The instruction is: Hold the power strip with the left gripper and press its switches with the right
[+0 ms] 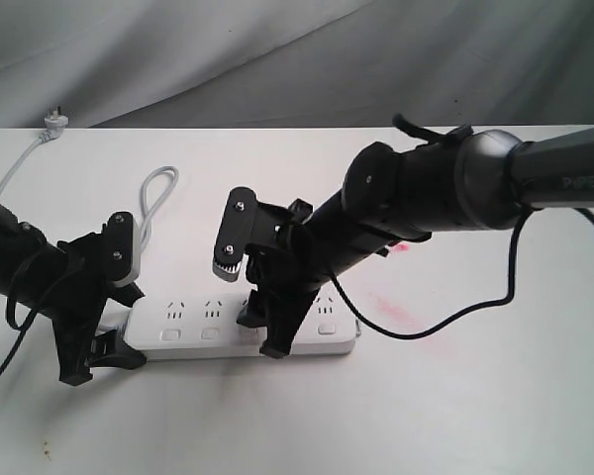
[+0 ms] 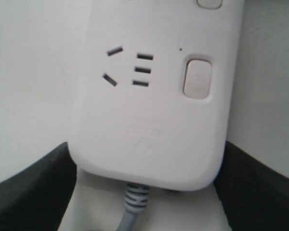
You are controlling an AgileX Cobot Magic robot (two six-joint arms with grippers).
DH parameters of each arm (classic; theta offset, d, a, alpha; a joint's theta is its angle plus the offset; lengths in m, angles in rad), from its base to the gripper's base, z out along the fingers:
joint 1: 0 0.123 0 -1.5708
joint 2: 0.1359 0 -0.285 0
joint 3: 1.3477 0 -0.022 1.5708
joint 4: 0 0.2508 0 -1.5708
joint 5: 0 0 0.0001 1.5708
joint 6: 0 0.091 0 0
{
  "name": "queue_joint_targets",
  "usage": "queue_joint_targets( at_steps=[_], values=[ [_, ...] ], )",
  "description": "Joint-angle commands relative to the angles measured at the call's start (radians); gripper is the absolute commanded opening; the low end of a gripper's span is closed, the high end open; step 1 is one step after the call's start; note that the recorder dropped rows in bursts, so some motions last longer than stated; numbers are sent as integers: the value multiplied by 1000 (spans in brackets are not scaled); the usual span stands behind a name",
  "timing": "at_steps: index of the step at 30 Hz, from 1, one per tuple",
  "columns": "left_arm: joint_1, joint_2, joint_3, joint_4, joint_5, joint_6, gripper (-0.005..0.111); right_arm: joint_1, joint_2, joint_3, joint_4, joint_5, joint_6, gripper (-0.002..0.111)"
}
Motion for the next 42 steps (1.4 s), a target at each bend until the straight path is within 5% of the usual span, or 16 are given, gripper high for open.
queue_joint_targets(
  at_steps=[1,42],
  values=[
    [2,-1,-5,-9,-7,0,48,-7,-77,6,-21,7,8,53],
    [2,-1,-5,-9,-7,0,48,-53,-45,112,-42,-81,11,53]
  ],
)
